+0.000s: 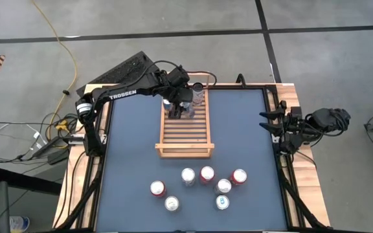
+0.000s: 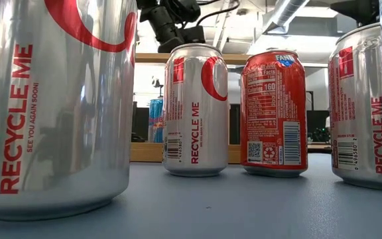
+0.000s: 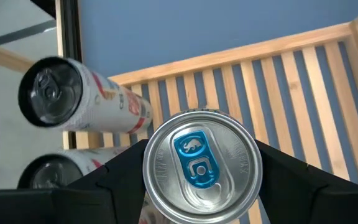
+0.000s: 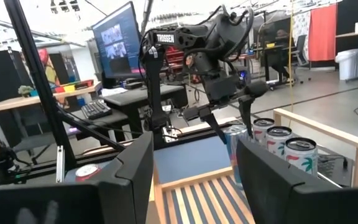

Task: Place canned beverage on shelf
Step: Put the left blue soda can on the shelf aligned with the other blue soda can

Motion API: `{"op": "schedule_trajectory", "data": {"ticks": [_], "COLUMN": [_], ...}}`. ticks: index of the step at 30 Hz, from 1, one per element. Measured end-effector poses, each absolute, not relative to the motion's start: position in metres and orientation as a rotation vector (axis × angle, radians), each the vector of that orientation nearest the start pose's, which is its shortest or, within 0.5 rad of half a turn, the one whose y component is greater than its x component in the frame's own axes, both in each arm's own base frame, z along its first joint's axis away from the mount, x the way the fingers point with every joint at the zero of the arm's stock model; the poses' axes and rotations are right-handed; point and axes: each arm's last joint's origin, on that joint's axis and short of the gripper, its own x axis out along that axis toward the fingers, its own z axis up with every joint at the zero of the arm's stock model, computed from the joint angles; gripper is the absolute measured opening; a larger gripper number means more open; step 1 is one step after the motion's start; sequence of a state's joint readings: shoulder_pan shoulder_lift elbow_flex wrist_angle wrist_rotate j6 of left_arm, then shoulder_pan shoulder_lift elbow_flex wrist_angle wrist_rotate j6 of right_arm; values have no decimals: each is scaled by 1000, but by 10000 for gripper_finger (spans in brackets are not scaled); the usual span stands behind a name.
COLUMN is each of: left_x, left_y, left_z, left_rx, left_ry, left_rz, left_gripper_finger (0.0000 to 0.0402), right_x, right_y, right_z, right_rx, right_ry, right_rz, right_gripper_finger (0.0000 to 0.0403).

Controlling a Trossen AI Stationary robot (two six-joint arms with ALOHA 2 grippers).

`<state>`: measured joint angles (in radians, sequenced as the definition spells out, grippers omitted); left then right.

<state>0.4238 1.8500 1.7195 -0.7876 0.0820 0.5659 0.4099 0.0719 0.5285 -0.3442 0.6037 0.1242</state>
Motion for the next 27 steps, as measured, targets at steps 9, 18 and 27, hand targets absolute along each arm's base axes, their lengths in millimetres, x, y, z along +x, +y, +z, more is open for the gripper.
{"op": "schedule_trajectory", "data": {"ticks": [9,18,27], "left_x": [365,364,362], "left_y": [164,164,166], "left_z": [307,306,305], "left_rx": [279,271,265], "left_ry": [973,985,991], "left_rz": [53,51,56], "left_gripper_finger": [238,238,238], "right_x": [44,44,44], "right_y": [1,1,1], "right_z": [295,295,292], "right_rx": [178,178,167], "right_ry": [-110,-110,-89], "right_rz": [-187,-187,-188], "right_gripper_finger": [210,210,210]}}
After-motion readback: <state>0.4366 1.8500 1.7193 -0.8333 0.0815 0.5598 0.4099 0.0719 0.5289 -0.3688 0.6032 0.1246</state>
